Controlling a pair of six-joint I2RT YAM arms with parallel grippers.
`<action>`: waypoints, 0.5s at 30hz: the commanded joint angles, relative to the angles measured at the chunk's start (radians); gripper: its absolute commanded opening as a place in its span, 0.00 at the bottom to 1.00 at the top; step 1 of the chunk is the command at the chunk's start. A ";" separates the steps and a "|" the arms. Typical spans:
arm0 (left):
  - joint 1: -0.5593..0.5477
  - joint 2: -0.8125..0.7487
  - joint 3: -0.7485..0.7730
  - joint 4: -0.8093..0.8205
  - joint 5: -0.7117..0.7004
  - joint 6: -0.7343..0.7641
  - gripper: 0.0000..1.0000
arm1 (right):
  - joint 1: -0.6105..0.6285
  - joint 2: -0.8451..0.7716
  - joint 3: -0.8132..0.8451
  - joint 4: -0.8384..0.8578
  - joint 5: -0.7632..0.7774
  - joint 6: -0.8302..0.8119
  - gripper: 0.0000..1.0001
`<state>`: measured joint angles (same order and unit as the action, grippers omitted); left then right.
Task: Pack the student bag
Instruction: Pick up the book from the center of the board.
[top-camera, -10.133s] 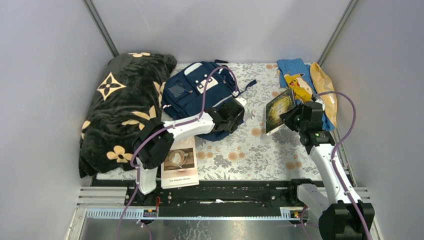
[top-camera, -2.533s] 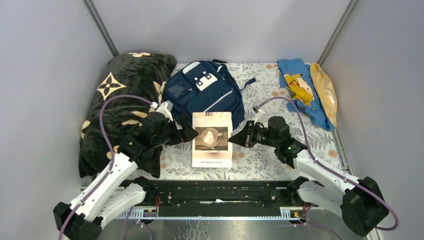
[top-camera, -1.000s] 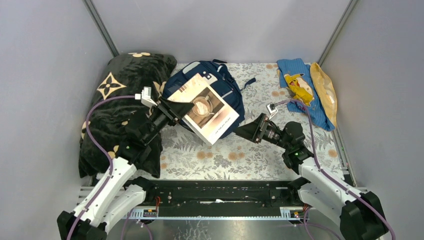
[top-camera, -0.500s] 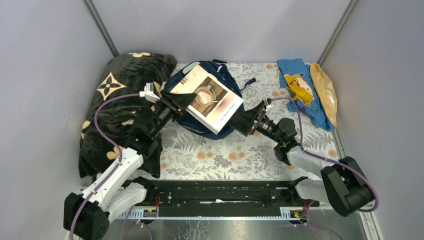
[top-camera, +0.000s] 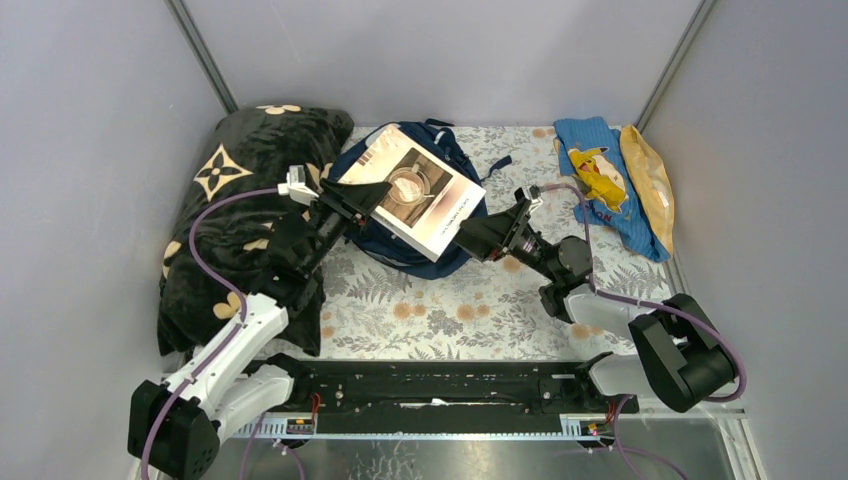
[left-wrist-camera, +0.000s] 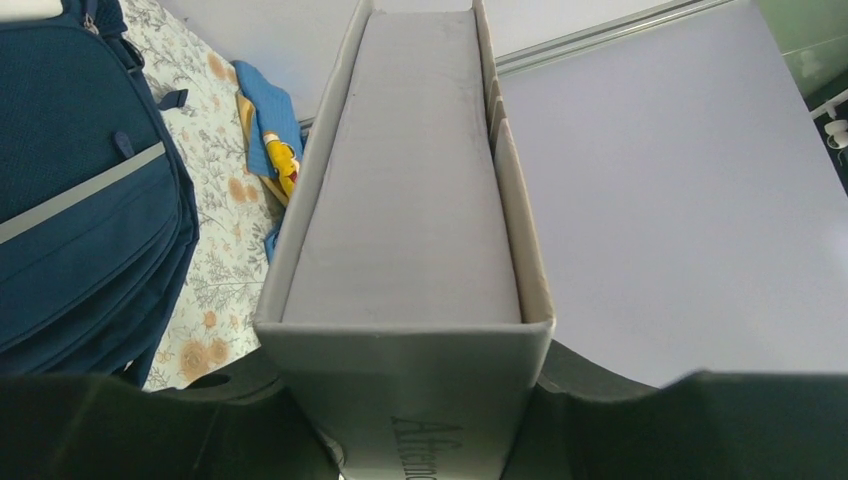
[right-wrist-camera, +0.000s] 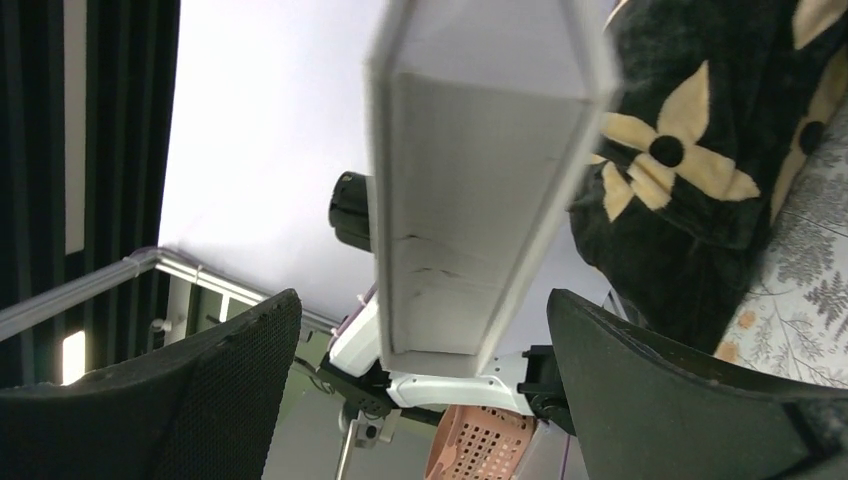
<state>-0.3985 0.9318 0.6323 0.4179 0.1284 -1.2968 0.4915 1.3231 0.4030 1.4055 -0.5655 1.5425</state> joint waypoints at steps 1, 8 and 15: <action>0.000 -0.003 -0.016 0.078 -0.027 -0.008 0.00 | 0.025 -0.009 0.052 0.123 0.003 0.001 1.00; 0.000 0.021 -0.042 0.133 -0.019 -0.048 0.00 | 0.037 -0.021 0.024 0.116 0.007 -0.008 1.00; -0.002 0.021 -0.050 0.165 -0.002 -0.039 0.00 | 0.048 0.002 0.057 0.059 0.011 -0.032 1.00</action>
<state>-0.3985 0.9630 0.5911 0.4717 0.1234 -1.3418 0.5179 1.3235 0.4160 1.4384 -0.5648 1.5410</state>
